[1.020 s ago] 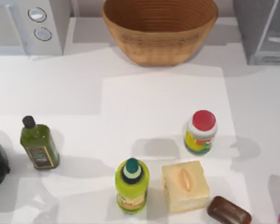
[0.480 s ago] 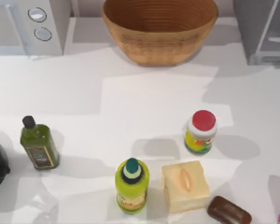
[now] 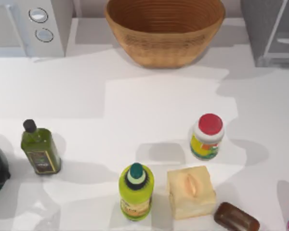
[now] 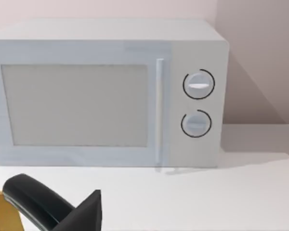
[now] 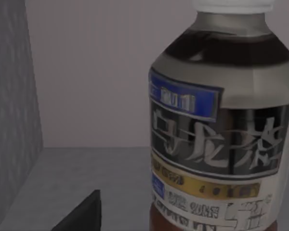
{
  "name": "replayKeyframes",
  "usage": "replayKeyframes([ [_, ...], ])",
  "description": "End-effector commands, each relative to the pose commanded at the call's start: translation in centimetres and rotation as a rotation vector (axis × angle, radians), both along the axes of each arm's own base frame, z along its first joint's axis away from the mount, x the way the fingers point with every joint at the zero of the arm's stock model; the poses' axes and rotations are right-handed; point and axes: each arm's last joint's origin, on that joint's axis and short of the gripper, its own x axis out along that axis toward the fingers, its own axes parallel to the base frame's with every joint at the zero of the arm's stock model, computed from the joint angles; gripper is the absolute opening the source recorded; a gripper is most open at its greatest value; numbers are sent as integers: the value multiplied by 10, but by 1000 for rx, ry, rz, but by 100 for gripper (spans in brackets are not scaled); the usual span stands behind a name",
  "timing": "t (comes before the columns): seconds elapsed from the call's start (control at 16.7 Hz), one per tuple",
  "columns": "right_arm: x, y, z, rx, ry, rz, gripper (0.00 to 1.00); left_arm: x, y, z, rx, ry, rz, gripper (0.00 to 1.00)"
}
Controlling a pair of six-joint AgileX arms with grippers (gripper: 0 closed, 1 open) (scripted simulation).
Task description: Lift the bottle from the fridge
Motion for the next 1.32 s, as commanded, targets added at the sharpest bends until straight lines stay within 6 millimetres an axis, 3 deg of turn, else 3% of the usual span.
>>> replayKeyframes([
  [0.3,4,-1,4,0,-1,-1,100,0,0,0,0,0,0,100],
  [0.84,58,0,2,0,-1,1,100,0,0,0,0,0,0,100],
  [1.14,60,-1,0,0,0,0,100,0,0,0,0,0,0,100],
  [1.32,60,-1,0,0,0,0,77,0,0,0,0,0,0,100],
])
